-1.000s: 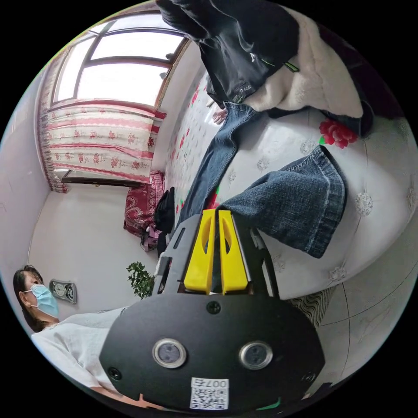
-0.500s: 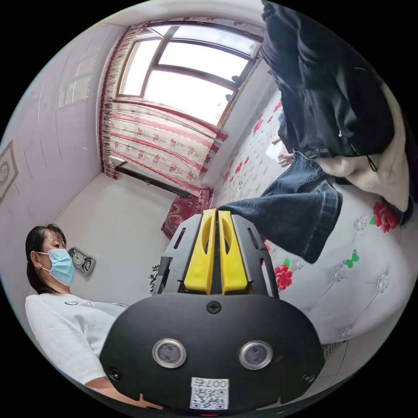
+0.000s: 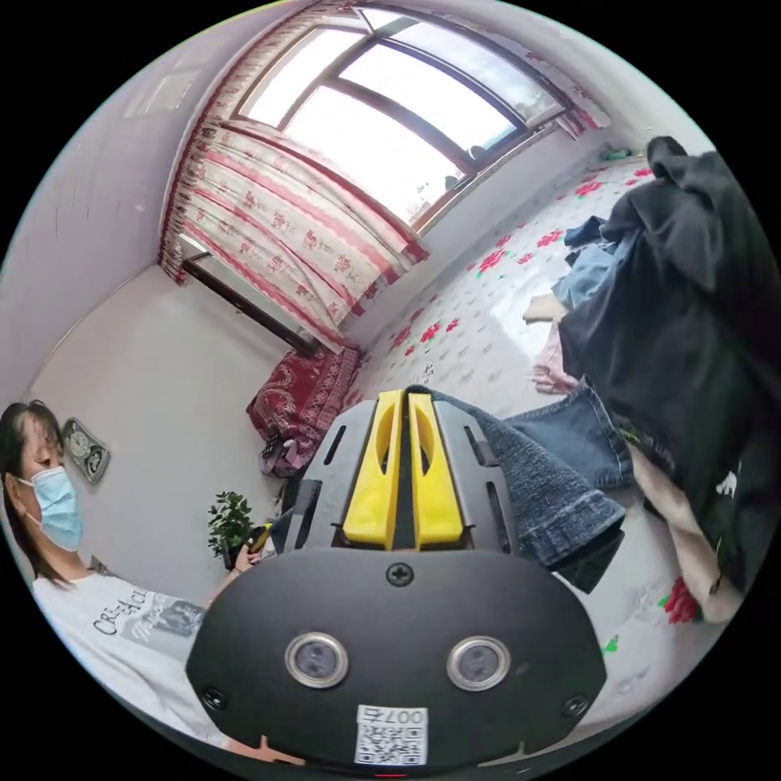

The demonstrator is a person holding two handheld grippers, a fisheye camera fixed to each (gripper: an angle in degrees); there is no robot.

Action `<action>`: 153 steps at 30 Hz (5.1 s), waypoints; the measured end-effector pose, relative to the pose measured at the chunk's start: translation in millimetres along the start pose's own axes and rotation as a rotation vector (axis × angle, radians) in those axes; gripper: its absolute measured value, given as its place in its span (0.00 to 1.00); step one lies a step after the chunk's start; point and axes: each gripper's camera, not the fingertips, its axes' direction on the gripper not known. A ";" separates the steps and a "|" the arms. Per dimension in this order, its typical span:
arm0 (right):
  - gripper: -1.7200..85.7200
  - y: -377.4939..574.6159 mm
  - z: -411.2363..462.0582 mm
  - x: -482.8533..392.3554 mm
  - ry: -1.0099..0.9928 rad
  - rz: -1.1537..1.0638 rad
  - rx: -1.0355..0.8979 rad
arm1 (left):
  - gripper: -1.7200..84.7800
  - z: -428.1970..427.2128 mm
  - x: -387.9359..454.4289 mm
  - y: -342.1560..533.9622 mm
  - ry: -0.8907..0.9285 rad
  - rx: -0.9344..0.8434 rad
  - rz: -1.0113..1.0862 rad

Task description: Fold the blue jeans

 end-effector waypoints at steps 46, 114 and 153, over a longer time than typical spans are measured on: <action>0.03 275.8 323.9 -44.9 -0.101 -0.467 -0.828 | 0.14 351.3 -25.2 275.4 -0.569 -0.393 0.814; 0.08 12.0 -74.6 233.1 0.363 0.555 -0.116 | 0.01 322.9 -51.4 252.6 -0.634 -0.834 0.904; 0.02 241.5 124.6 84.1 0.610 0.039 -0.456 | 0.17 76.5 -153.9 -19.2 -0.055 -0.311 -0.088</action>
